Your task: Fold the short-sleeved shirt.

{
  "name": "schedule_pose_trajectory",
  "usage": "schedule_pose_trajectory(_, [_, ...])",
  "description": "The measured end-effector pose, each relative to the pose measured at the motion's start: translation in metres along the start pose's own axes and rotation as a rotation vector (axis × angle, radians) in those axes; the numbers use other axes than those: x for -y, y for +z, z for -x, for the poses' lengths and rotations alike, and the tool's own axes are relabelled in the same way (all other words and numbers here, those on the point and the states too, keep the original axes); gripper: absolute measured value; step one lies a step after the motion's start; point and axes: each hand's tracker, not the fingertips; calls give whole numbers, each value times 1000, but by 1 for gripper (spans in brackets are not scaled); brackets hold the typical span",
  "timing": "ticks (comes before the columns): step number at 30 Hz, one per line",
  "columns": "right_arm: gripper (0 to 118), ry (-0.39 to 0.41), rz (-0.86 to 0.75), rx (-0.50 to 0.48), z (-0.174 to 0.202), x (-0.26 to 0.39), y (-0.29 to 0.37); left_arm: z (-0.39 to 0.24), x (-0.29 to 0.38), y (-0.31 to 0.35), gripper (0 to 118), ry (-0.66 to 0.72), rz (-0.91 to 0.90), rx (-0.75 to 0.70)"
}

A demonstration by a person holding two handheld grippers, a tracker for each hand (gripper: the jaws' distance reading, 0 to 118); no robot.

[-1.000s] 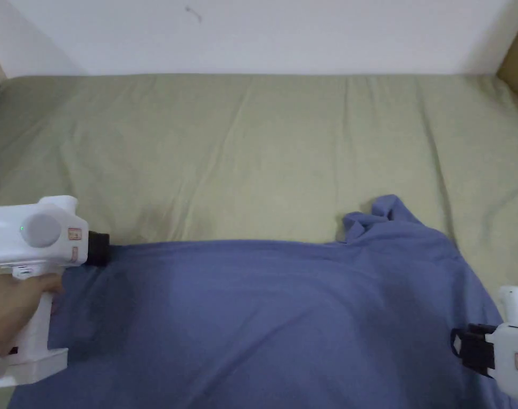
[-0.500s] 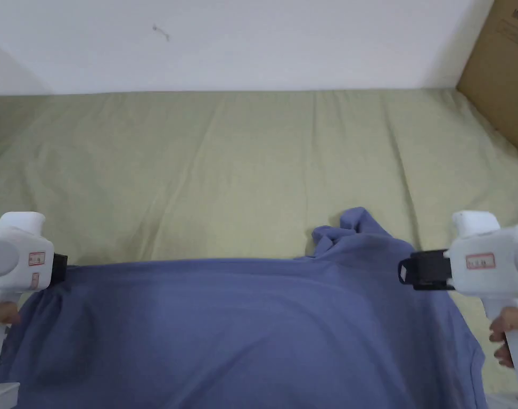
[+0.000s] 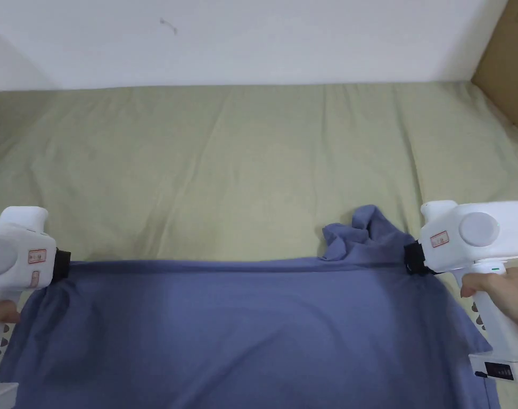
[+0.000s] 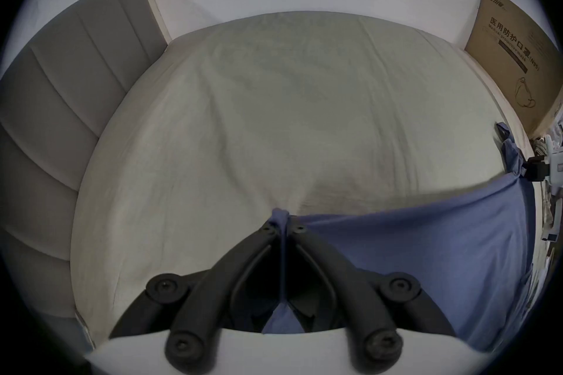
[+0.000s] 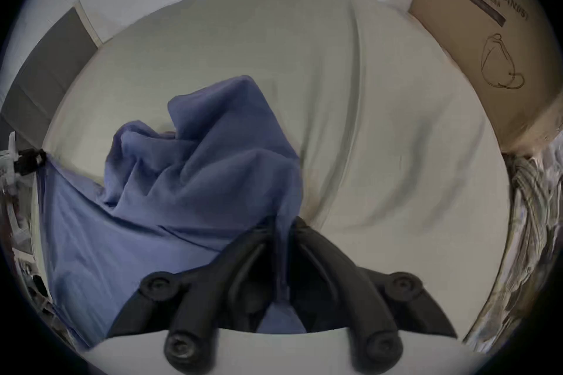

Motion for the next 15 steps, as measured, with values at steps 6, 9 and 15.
schedule_pose_trajectory(6, [5,-29,-44,-17,2,2,43,2,0,42,1,-24,-24,-8])
schedule_pose_trajectory(9, [5,-31,-72,-26,3,2,80,3,-1,77,1,-7,-63,-9])
schedule_pose_trajectory(15, [5,-92,-195,-65,0,-2,167,-1,-3,157,1,-79,-155,-83])
